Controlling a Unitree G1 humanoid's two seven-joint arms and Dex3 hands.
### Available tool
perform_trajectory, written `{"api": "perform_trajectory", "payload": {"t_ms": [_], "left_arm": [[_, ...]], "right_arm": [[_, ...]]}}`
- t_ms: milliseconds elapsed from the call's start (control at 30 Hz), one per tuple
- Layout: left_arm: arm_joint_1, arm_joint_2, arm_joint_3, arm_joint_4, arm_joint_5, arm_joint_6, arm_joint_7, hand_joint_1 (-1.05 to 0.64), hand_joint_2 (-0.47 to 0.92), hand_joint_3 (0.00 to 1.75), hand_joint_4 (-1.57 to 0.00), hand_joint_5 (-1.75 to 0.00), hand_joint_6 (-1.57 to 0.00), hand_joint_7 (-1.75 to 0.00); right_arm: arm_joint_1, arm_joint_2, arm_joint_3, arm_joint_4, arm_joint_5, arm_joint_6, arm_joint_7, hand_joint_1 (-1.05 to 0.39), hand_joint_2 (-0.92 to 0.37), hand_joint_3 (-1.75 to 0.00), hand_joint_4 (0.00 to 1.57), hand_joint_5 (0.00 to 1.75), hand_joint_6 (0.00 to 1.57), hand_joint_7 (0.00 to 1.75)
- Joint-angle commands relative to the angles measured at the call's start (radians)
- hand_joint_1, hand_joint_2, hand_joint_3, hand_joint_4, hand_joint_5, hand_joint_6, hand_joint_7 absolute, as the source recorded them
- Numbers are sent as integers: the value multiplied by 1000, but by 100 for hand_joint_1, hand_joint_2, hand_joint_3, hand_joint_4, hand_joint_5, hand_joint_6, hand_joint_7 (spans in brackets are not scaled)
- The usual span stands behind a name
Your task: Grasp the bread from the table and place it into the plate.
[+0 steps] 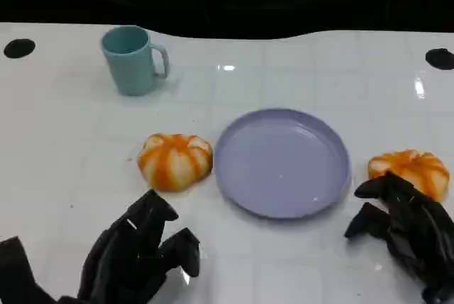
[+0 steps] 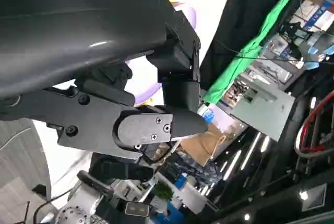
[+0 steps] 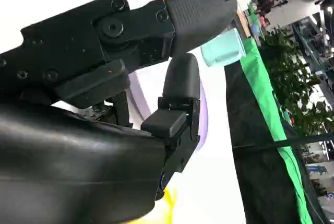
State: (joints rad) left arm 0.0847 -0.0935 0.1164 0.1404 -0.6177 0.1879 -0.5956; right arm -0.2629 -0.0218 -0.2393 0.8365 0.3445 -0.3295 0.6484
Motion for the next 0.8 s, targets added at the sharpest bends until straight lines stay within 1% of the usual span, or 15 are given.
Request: {"api": "perform_trajectory", "payload": {"t_ms": [33,167,300,800], "left_arm": [[-7,8,5,7,12,-18,0,-56,92,28,-91,-175,-66,-175],[-5,4,5,7,15,-25,2,-55,92,30,-91,-175,-66,-175],[-10,7,8,15,8,-21,-11,-55,92,31,-90,-175,-66,-175],[-11,19,11,7,-7,12,-10,-53,92,35,-88,-175,-63,-175]], "right_arm": [[2,-13,-9,22,6,19,5,-53,-92,-25,68,155,62,124],[-1,-14,-9,27,-1,16,1,-53,-92,-25,69,157,63,125],[0,-16,-6,34,-9,-9,10,-54,-92,-27,68,157,61,124],[-10,-21,-11,59,-9,-20,19,-54,-92,-28,68,157,62,125]]}}
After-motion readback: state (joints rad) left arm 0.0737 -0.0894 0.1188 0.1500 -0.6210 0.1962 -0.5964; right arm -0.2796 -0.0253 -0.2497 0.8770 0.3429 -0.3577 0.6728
